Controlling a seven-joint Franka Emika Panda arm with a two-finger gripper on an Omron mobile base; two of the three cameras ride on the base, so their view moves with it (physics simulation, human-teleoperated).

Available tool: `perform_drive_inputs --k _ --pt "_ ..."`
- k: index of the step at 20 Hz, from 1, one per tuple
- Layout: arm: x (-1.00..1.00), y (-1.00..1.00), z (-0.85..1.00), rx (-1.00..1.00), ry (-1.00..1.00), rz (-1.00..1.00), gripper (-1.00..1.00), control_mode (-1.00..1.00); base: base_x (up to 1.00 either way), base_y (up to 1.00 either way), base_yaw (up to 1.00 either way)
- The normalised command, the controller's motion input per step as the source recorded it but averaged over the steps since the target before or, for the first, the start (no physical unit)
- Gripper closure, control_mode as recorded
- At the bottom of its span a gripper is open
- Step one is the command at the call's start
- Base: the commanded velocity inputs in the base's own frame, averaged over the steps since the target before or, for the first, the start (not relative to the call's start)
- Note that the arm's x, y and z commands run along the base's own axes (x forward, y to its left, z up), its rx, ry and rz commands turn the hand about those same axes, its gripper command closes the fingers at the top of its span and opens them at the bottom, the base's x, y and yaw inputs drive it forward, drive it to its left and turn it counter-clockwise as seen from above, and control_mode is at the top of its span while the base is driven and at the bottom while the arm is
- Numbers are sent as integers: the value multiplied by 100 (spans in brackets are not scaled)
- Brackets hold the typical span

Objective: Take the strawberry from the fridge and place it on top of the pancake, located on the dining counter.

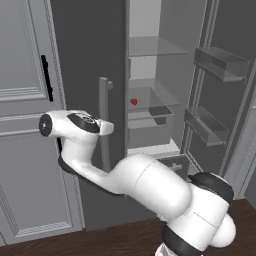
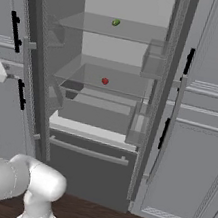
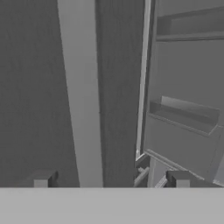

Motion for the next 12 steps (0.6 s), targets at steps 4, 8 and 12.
perform_drive_inputs --k 4,8,12 --pt "-76 -77 6 34 2 20 -100 -100 0 0 0" --pt "-21 -100 2 69 8 17 -100 -100 0 0 0" --pt "0 -100 1 88 8 8 -100 -100 0 0 0"
